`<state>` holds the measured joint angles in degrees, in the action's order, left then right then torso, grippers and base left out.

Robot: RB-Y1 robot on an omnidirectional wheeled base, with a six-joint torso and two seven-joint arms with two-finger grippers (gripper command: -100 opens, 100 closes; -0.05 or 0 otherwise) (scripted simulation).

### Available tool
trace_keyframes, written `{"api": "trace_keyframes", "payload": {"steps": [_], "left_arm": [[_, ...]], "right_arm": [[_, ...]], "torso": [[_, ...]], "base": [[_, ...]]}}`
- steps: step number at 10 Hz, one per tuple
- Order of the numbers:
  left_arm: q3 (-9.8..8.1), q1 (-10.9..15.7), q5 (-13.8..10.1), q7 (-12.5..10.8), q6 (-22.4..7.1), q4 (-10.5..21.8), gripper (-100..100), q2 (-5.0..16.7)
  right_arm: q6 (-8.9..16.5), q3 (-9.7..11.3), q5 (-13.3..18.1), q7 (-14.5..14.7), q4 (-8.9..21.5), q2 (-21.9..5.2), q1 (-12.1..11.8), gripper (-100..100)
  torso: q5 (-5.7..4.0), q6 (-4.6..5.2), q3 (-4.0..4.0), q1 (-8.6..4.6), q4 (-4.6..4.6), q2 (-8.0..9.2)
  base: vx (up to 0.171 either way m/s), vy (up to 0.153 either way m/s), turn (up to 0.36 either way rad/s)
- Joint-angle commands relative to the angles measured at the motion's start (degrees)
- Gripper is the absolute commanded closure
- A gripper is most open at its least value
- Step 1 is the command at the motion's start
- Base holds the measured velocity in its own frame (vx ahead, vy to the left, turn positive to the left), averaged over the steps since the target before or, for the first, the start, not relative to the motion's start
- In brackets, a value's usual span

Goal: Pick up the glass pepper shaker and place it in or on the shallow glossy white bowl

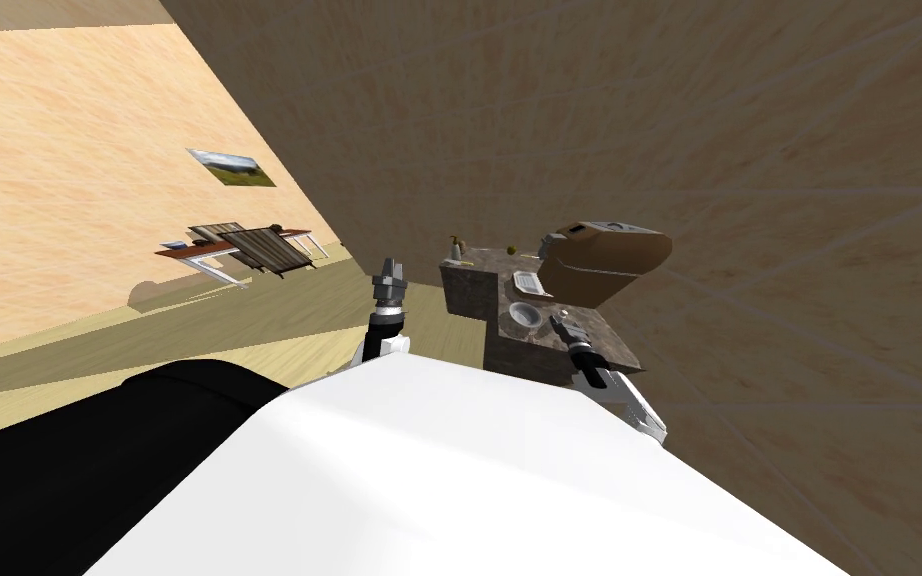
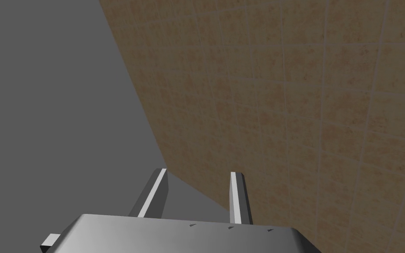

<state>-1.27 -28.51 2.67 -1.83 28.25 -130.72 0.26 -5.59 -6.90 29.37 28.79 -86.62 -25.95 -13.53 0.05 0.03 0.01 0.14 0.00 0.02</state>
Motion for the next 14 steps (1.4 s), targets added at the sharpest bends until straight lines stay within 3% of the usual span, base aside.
{"api": "trace_keyframes", "payload": {"steps": [1, 3, 4, 5, 6, 9, 11, 12, 14], "left_arm": [[0.0, 0.0, 0.0, 0.0, 0.0, 0.0, 0, 0.0], [0.0, 0.0, 0.0, 0.0, 0.0, 0.0, 0, 0.0], [-0.01, 0.0, 0.0, 0.0, 0.0, 0.0, 0, 0.0], [-0.01, 0.0, 0.0, 0.0, 0.0, 0.0, 0, 0.0], [-0.01, 0.0, 0.0, 0.0, 0.0, 0.0, 0, 0.0], [-0.01, 0.0, 0.0, 0.0, 0.0, 0.0, 0, 0.0], [-0.01, 0.0, 0.0, 0.0, 0.0, 0.0, 0, 0.0], [-0.01, 0.0, 0.0, 0.0, 0.0, 0.0, 0, 0.0], [-0.01, 0.0, 0.0, 0.0, 0.0, 0.0, 0, 0.0]], "right_arm": [[0.5, -0.3, 1.2, 1.4, 1.8, -0.8, 0.6, -100], [1.2, -0.5, 2.7, 2.9, 3.7, -1.9, 1.4, -100], [1.1, -0.3, 2.2, 2.3, 3.0, -1.5, 1.3, -100], [1.2, -0.4, 2.3, 2.5, 3.1, -1.6, 1.3, 0], [2.0, -1.0, 2.6, 2.9, 4.9, -0.9, 3.3, -100], [3.6, -2.4, 3.2, 3.8, 8.5, 0.4, 7.1, -100], [3.8, -2.3, 3.2, 3.7, 8.2, 0.4, 7.0, -100], [3.9, -2.4, 3.2, 3.8, 8.3, 0.4, 7.0, 100], [3.8, -2.3, 3.2, 3.8, 8.3, 0.4, 7.0, 100]], "torso": [[0.0, 0.0, 0.0, 0.0, 0.0, 0.0], [-0.01, 0.03, 0.0, -0.08, 0.0, 0.01], [-0.03, 0.02, 0.01, -0.14, 0.0, 0.03], [-0.03, 0.03, 0.03, -0.15, 0.01, 0.05], [-0.03, 0.02, 0.03, -0.16, 0.01, 0.06], [-0.08, 0.0, 0.15, -0.35, 0.06, 0.27], [-0.07, 0.02, 0.16, -0.28, 0.06, 0.27], [-0.05, 0.05, 0.1, -0.23, 0.04, 0.17], [-0.06, 0.07, 0.04, -0.21, 0.0, 0.07]], "base": [[0.013, 0.033, 0.077], [0.006, 0.013, -0.005], [0.0, 0.0, 0.0], [0.0, 0.0, 0.0], [-0.029, -0.04, 0.114], [-0.068, -0.055, 0.196], [-0.041, -0.02, 0.061], [0.0, 0.0, 0.0], [0.0, 0.0, 0.0]]}}
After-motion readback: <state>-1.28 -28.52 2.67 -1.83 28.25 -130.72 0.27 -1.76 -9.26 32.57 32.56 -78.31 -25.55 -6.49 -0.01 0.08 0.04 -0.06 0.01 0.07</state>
